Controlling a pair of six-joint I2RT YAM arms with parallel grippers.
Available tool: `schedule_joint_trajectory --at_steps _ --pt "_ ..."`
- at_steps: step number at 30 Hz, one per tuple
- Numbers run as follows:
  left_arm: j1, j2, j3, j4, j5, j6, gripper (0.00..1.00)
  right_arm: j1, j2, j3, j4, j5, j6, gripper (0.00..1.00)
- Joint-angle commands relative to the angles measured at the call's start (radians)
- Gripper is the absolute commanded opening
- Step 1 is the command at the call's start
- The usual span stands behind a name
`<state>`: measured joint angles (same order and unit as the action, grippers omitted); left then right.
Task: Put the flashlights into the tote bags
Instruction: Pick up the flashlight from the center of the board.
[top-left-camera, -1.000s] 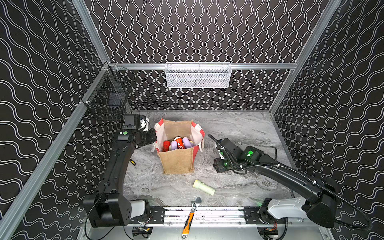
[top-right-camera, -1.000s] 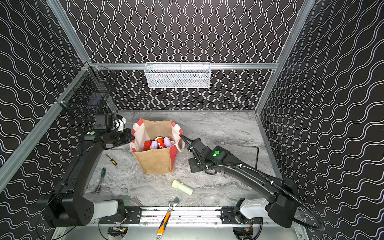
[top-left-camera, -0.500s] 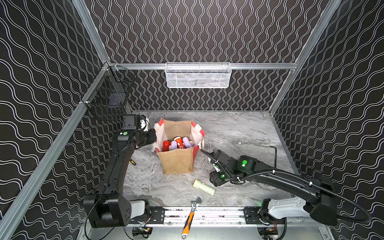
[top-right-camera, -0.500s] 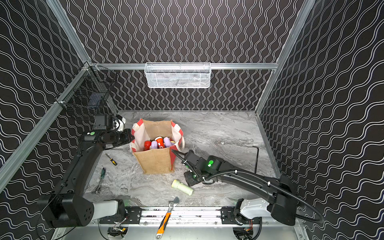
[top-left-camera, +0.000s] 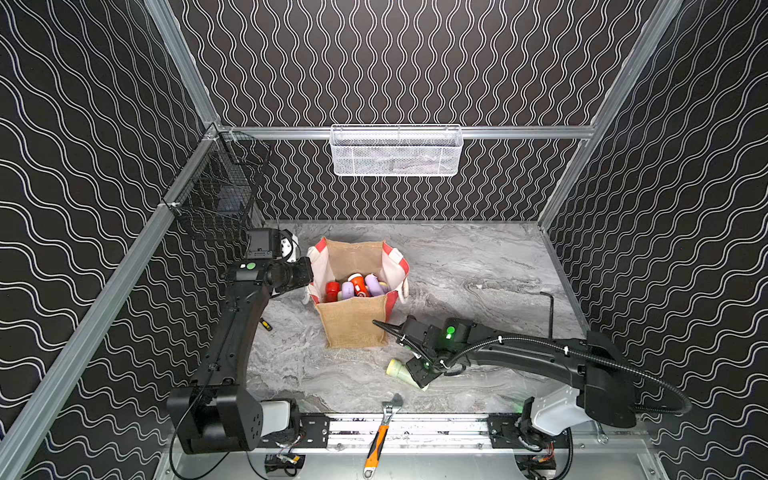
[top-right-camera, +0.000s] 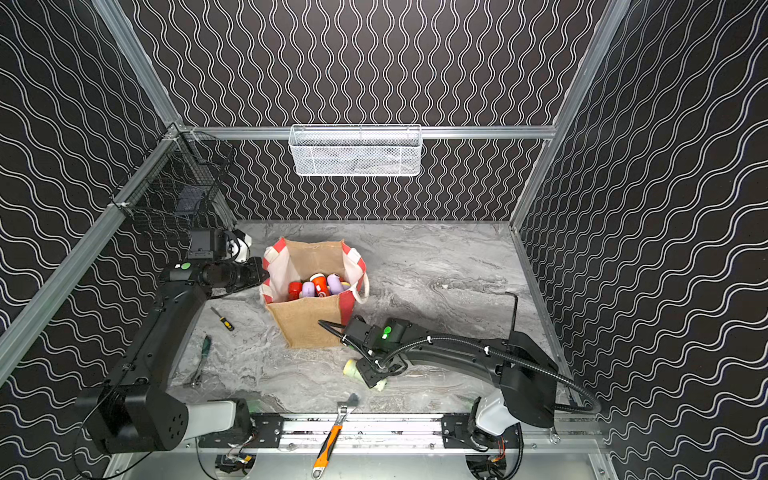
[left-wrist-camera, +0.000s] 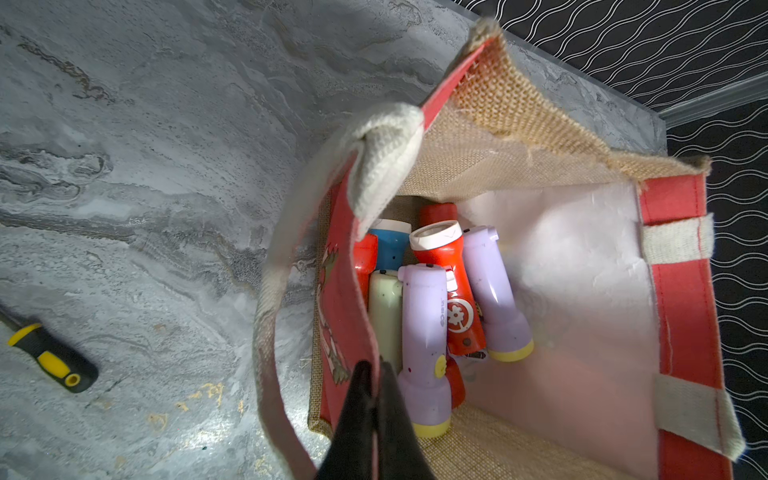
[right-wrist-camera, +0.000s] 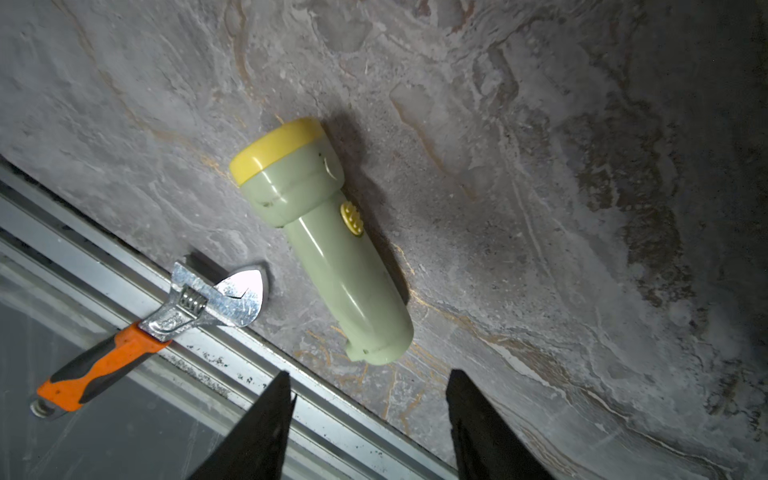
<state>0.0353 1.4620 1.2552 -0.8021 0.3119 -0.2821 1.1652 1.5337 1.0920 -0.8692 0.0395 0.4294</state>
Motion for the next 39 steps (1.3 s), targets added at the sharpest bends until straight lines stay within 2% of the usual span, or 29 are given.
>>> schedule_joint_trajectory --at_steps 1,15,20,25,32,39 --pt "0.0 0.007 0.006 0.02 0.008 0.008 0.06 0.012 0.016 -0.016 -0.02 -0.006 -0.024 0.62" --pt "0.0 -0.012 -0.001 0.016 -0.003 0.004 0.06 0.014 0.004 -0.151 0.157 -0.064 -0.151 0.63" --pt "0.001 -0.01 -0.002 0.019 0.004 -0.005 0.06 0.013 0.026 -0.166 0.17 -0.029 -0.175 0.63" --pt "0.0 -0.008 -0.004 0.019 0.003 -0.005 0.06 0.008 0.015 -0.155 0.206 -0.007 -0.182 0.64" --pt "0.0 0.003 0.004 0.018 0.009 0.001 0.06 0.004 0.134 -0.11 0.148 -0.009 -0.189 0.63" --pt "0.0 0.006 0.007 0.021 0.016 0.003 0.06 -0.003 0.138 -0.102 0.144 -0.02 -0.188 0.59"
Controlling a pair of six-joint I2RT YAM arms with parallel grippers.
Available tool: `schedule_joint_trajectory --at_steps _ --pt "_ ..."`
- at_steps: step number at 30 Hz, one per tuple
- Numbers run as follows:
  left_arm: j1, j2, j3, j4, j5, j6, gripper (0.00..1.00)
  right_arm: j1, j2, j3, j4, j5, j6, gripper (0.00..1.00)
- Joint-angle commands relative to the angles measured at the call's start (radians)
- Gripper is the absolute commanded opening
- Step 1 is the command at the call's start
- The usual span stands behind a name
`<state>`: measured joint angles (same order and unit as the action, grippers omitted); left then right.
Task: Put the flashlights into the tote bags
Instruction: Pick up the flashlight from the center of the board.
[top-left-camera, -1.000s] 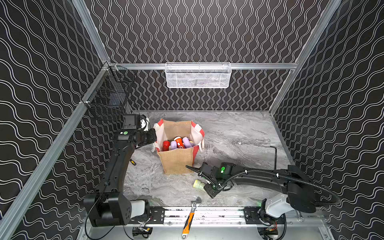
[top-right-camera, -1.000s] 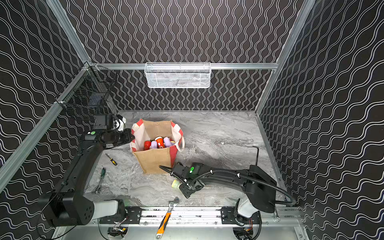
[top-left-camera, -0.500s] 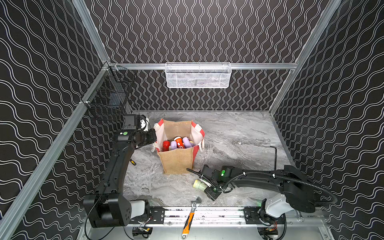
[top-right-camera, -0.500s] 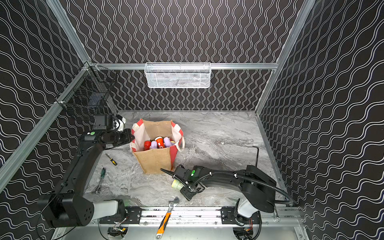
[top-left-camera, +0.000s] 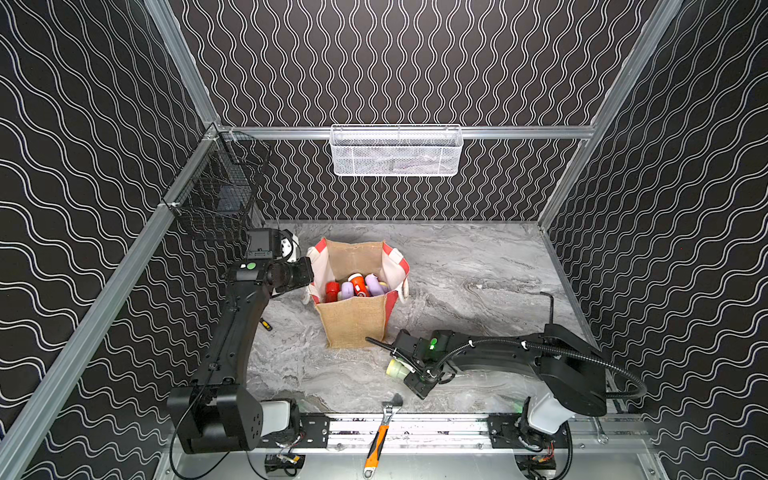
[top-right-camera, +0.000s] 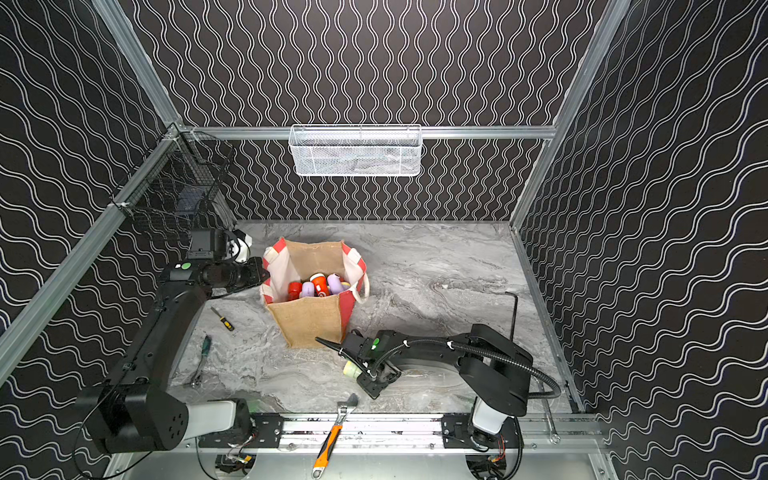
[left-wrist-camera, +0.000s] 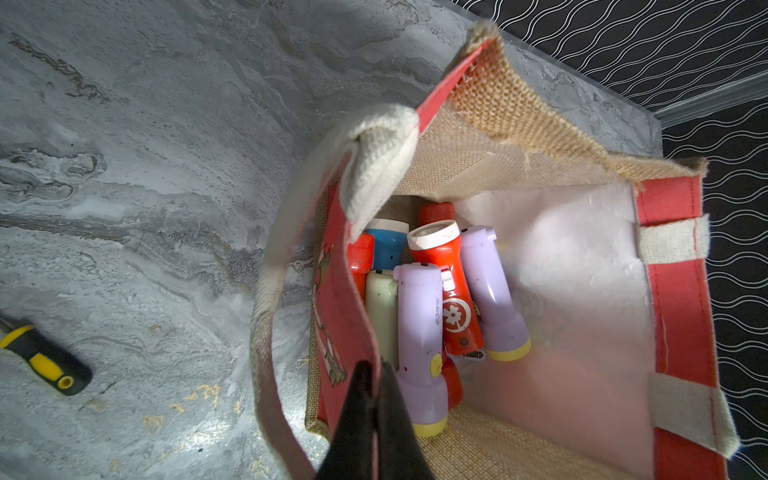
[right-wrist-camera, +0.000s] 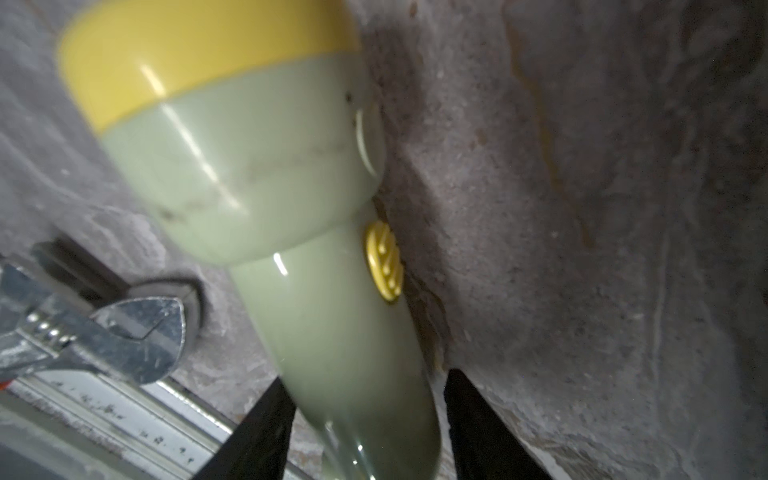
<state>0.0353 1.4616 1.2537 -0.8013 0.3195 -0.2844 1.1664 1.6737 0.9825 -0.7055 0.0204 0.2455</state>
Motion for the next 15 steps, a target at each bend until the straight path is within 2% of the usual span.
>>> schedule_joint_trajectory --at_steps 1,6,12,15 --pt "0.0 0.006 0.007 0.018 0.009 0.007 0.06 -0.008 0.003 0.008 -0.022 0.0 -0.006 0.59" --pt "0.001 0.003 0.0 0.022 0.007 0.008 0.06 -0.011 0.021 0.004 -0.03 -0.005 -0.017 0.46" --pt "0.0 0.001 0.0 0.026 0.005 -0.01 0.06 -0.013 0.022 0.006 -0.04 0.031 0.001 0.41" --pt "0.008 0.002 -0.012 0.04 0.039 -0.022 0.05 -0.029 0.006 0.003 -0.046 0.037 0.01 0.4"
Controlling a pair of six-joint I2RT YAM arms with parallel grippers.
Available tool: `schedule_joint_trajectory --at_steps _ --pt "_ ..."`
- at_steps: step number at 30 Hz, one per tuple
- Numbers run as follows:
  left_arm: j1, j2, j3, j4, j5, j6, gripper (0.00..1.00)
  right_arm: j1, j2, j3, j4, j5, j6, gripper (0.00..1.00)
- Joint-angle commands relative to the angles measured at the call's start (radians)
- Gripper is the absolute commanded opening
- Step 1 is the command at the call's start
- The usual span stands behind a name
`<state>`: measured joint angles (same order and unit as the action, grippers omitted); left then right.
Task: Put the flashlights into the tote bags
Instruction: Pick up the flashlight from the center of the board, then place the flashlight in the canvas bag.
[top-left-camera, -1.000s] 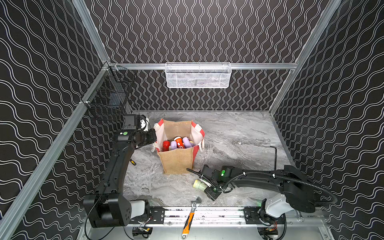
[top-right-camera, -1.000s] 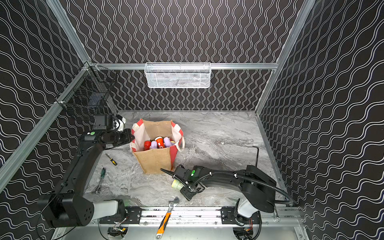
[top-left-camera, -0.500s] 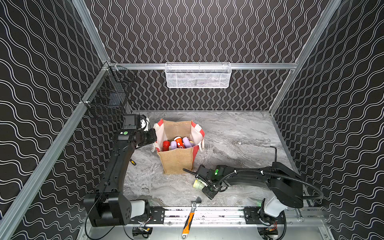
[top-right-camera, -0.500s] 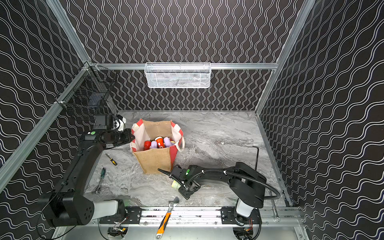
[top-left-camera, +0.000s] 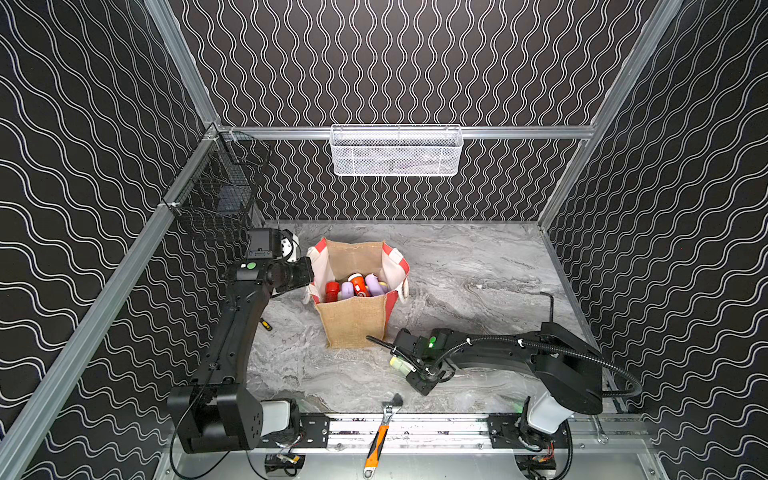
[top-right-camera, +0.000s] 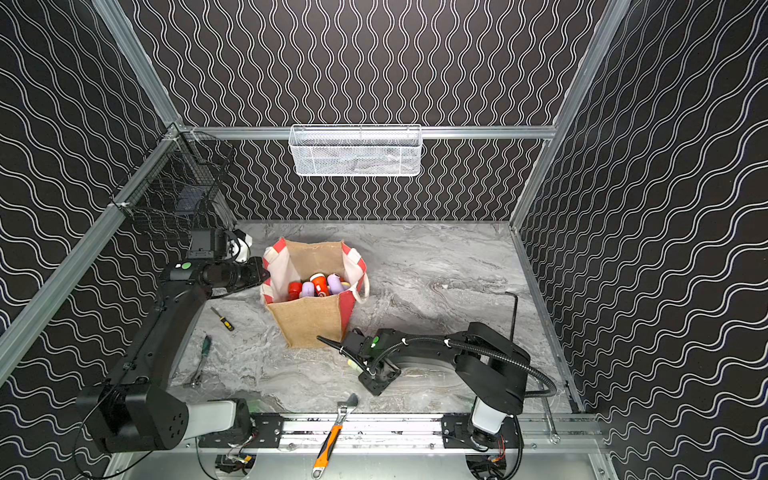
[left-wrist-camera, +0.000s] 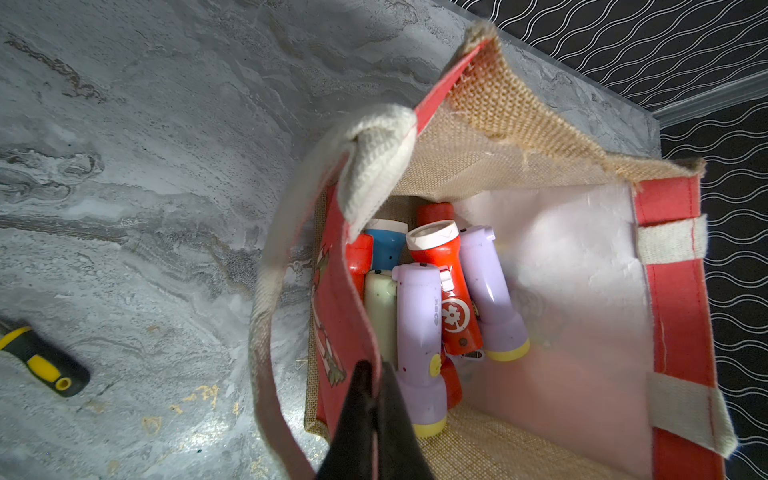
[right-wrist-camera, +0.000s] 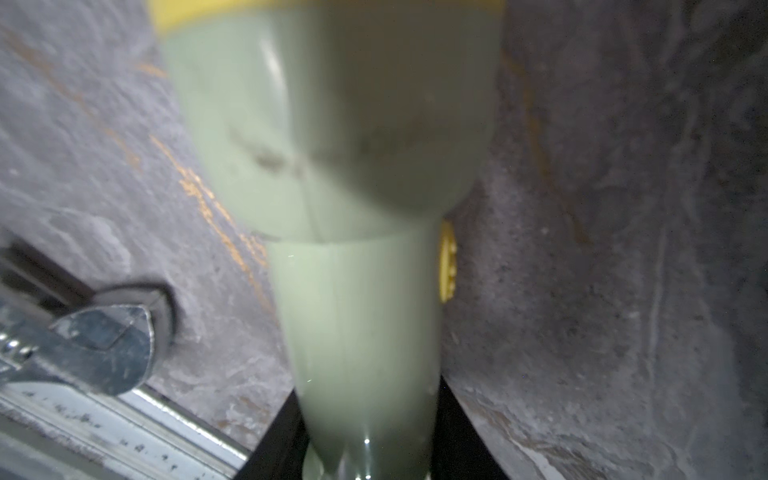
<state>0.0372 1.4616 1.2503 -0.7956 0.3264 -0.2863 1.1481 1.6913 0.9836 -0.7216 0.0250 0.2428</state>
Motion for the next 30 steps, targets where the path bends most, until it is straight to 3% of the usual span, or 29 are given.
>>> schedule_joint_trajectory --at_steps 1,7,18,24,30 --pt "0.009 0.006 -0.013 0.038 0.056 -0.023 0.05 -0.018 -0.025 0.002 -0.03 0.032 0.017 0.4" --pt "0.033 0.009 -0.023 0.069 0.148 -0.05 0.05 -0.08 -0.166 -0.004 -0.011 0.012 0.047 0.39" --pt "0.085 -0.03 -0.012 0.041 0.084 -0.039 0.07 -0.23 -0.451 0.107 0.06 -0.001 0.037 0.4" --pt "0.084 -0.036 -0.024 0.043 0.088 -0.034 0.07 -0.264 -0.462 0.203 0.123 -0.017 0.001 0.4" --pt "0.085 -0.035 -0.028 0.048 0.106 -0.037 0.06 -0.291 -0.377 0.305 0.359 -0.125 0.01 0.4"
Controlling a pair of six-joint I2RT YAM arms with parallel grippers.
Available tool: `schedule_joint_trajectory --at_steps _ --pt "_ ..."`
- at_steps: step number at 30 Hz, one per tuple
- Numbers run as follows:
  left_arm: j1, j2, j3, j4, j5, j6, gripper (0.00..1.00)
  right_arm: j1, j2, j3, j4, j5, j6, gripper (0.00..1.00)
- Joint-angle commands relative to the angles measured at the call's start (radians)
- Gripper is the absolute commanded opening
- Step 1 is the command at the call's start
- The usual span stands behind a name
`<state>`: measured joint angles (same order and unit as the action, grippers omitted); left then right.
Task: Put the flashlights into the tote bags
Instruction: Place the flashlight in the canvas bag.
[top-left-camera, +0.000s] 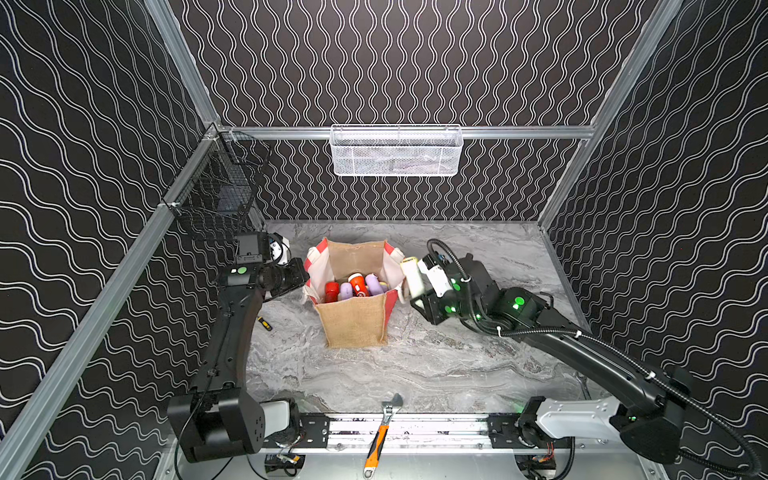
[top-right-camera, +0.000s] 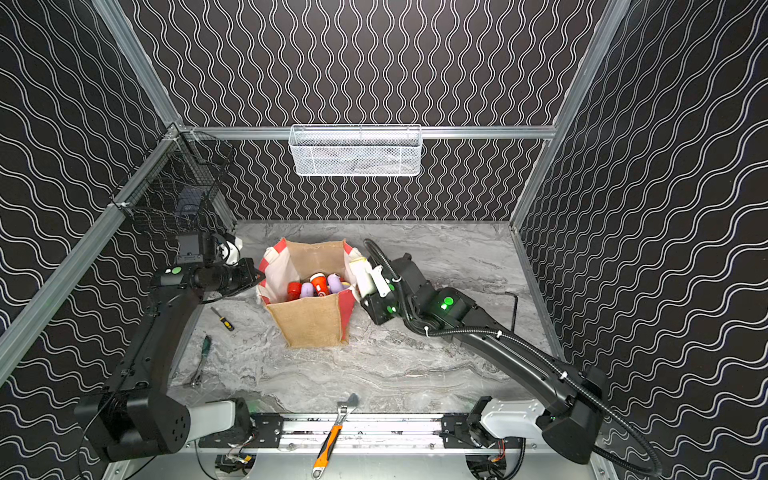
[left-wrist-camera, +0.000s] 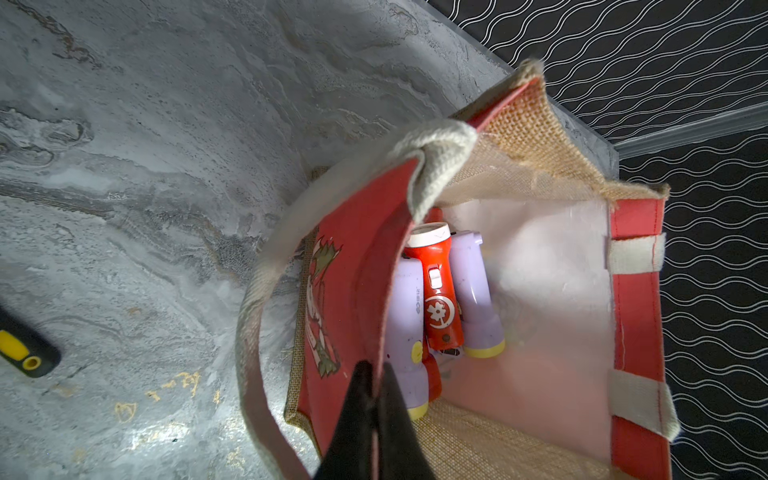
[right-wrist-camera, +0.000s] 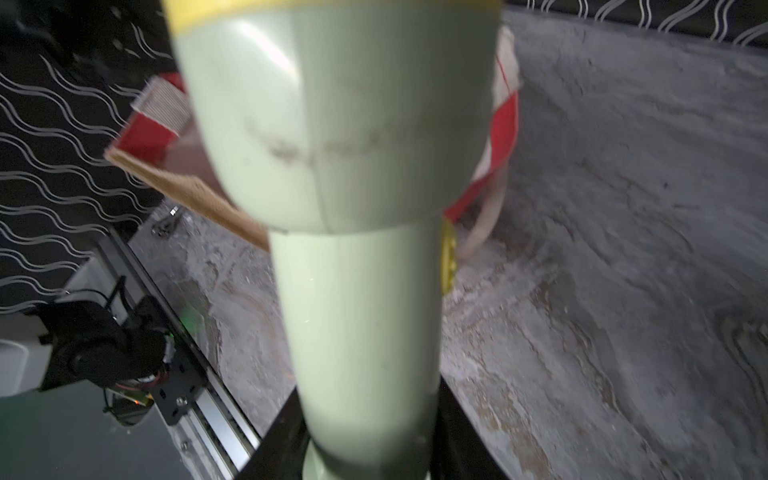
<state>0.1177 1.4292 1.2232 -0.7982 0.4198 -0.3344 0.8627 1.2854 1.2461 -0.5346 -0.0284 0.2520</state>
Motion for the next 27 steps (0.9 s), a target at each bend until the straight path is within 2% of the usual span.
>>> schedule_joint_trajectory --at_steps 1,7,13,23,27 --pt "0.005 -0.004 0.0 0.05 0.013 0.013 0.06 -0.008 0.066 0.074 0.198 -0.091 0.005 0.4" --pt "0.004 -0.009 -0.003 0.052 0.023 0.02 0.06 -0.014 0.274 0.27 0.233 -0.156 0.038 0.4" --pt "0.004 -0.009 -0.013 0.063 0.036 0.015 0.07 -0.019 0.448 0.381 0.222 -0.232 0.104 0.4" --pt "0.01 -0.002 -0.012 0.071 0.056 0.014 0.06 -0.004 0.582 0.398 0.123 -0.252 0.192 0.41" --pt "0.011 -0.003 -0.014 0.074 0.063 0.011 0.06 -0.001 0.644 0.399 0.073 -0.297 0.235 0.42"
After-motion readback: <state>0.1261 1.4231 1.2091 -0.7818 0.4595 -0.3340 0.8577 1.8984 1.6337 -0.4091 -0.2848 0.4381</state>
